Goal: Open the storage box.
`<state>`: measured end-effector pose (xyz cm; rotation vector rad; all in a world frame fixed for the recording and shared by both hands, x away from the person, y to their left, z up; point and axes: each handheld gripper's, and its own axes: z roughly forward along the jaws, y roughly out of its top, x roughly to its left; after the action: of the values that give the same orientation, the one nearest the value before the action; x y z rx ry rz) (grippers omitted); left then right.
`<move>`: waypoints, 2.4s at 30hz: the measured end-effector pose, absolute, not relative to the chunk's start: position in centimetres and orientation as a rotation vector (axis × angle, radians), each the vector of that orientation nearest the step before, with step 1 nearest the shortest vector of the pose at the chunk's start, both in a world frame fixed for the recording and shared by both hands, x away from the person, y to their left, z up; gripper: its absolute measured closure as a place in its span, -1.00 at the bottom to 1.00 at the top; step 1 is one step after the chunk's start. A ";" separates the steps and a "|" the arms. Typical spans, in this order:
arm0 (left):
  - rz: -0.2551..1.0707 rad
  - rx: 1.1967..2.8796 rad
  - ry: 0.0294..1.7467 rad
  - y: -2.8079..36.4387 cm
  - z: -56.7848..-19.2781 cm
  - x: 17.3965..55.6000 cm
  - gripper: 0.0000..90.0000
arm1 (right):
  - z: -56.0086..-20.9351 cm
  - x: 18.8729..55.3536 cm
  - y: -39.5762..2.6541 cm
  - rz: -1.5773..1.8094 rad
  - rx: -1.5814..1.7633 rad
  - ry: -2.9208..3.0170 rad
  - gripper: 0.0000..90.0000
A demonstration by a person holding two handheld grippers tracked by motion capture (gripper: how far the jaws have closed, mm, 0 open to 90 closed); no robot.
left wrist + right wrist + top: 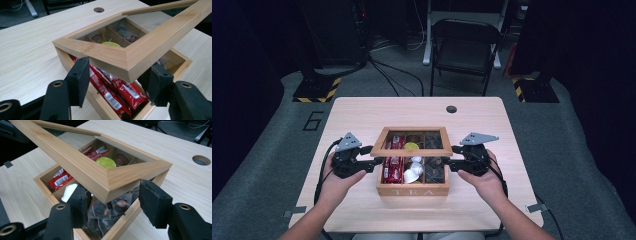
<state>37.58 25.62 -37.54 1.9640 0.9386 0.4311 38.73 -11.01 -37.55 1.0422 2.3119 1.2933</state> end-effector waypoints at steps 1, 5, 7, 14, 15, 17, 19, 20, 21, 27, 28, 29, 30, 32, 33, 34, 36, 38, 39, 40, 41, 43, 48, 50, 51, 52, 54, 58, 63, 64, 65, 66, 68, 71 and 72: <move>0.432 1.965 0.933 25.7 -37.3 37.7 -0.06 | -37.4 38.9 -11.0 1.296 1.038 2.311 -0.04; 0.444 1.948 0.934 25.6 -36.6 38.2 -0.03 | -36.8 39.5 -11.0 1.307 1.032 2.276 -0.04; 0.440 1.953 0.933 25.7 -36.4 38.3 -0.03 | -36.8 39.6 -11.0 1.303 1.021 2.272 -0.04; 0.426 1.937 0.937 25.8 -35.5 39.2 -0.02 | -36.9 40.9 -11.3 1.265 1.029 2.245 0.03; 0.421 1.923 0.947 25.8 -35.2 39.5 -0.02 | -36.9 41.1 -11.2 1.258 1.041 2.246 0.04; 0.413 1.913 0.954 25.8 -35.1 39.7 -0.01 | -37.0 41.3 -11.3 1.242 1.030 2.240 0.06; 0.409 1.915 0.954 25.8 -34.9 39.8 -0.01 | -37.1 41.6 -11.2 1.244 1.027 2.230 0.08; 0.411 1.915 0.954 25.8 -34.8 39.9 -0.01 | -37.1 41.6 -11.1 1.246 1.033 2.222 0.09; 0.408 1.914 0.955 25.8 -34.8 40.0 -0.01 | -37.0 41.7 -11.1 1.248 1.022 2.219 0.11; 0.398 1.909 0.959 25.9 -34.5 40.3 -0.01 | -37.0 42.2 -10.5 1.256 1.000 2.190 0.18; 0.396 1.907 0.959 25.9 -34.5 40.4 -0.01 | -37.0 42.3 -10.5 1.252 0.997 2.190 0.19; 0.396 1.905 0.960 25.9 -34.5 40.4 -0.01 | -37.0 42.4 -10.4 1.254 1.001 2.185 0.20; 0.394 1.907 0.961 25.9 -34.4 40.4 -0.01 | -37.0 42.5 -10.3 1.253 1.005 2.180 0.21; 0.396 1.909 0.957 25.9 -34.4 40.5 -0.01 | -37.0 42.7 -10.3 1.254 1.003 2.170 0.27; 0.398 1.909 0.957 25.9 -34.4 40.5 -0.01 | -37.0 42.8 -10.3 1.259 1.011 2.165 0.27; 0.397 1.908 0.957 25.9 -34.4 40.5 -0.01 | -37.0 42.9 -10.3 1.260 1.014 2.168 0.27; 0.398 1.906 0.956 25.9 -34.3 40.6 -0.01 | -37.0 42.9 -10.4 1.259 1.018 2.170 0.28; 0.395 1.904 0.952 26.0 -34.4 40.6 -0.01 | -37.1 43.1 -10.5 1.277 1.024 2.171 0.29; 0.396 1.902 0.949 26.0 -34.4 40.6 -0.01 | -37.1 43.1 -10.5 1.275 1.026 2.172 0.30; 0.398 1.898 0.946 26.0 -34.5 40.6 -0.01 | -37.1 43.1 -10.5 1.271 1.020 2.169 0.30; 0.400 1.899 0.942 26.0 -34.5 40.6 -0.01 | -37.1 43.0 -10.5 1.264 1.022 2.170 0.30; 0.420 1.901 0.944 26.0 -34.8 40.5 0.00 | -37.0 43.0 -10.4 1.258 1.018 2.173 0.30; 0.443 1.925 0.959 26.0 -35.6 40.8 0.02 | -36.9 43.0 -10.4 1.247 1.017 2.179 0.30; 0.446 1.926 0.965 26.0 -35.8 40.9 0.05 | -36.9 43.1 -10.4 1.249 1.016 2.178 0.30; 0.448 1.926 0.968 25.9 -36.1 41.1 0.05 | -36.9 43.1 -10.4 1.249 1.018 2.177 0.30; 0.456 1.933 0.970 25.9 -36.3 41.3 0.09 | -36.9 43.1 -10.4 1.250 1.018 2.174 0.30; 0.469 1.928 0.975 25.8 -36.5 41.6 0.13 | -36.8 43.2 -10.4 1.252 1.020 2.172 0.30; 0.502 1.916 0.976 25.6 -36.6 42.0 0.19 | -36.8 43.2 -10.3 1.251 1.027 2.172 0.30; 0.524 1.902 0.981 25.6 -36.4 42.3 0.29 | -36.7 43.4 -10.3 1.256 1.022 2.164 0.31; 0.524 1.902 0.981 25.6 -36.4 42.3 0.30 | -36.7 43.4 -10.3 1.256 1.022 2.164 0.31; 0.518 1.895 0.986 25.6 -36.3 42.5 0.30 | -36.6 43.5 -10.3 1.263 1.029 2.159 0.30; 0.516 1.885 0.991 25.6 -36.3 42.6 0.30 | -36.5 43.6 -10.3 1.264 1.028 2.159 0.30; 0.504 1.885 0.996 25.6 -36.1 42.8 0.31 | -36.4 43.8 -10.4 1.270 1.030 2.159 0.30; 0.499 1.883 1.000 25.7 -35.9 43.0 0.31 | -36.3 44.0 -10.3 1.270 1.028 2.156 0.29; 0.498 1.881 1.001 25.7 -35.8 43.1 0.31 | -36.2 44.1 -10.3 1.274 1.036 2.153 0.29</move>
<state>43.14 25.66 -35.83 1.8814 1.0014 0.4977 44.05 -10.28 -36.21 1.0360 2.1527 1.2739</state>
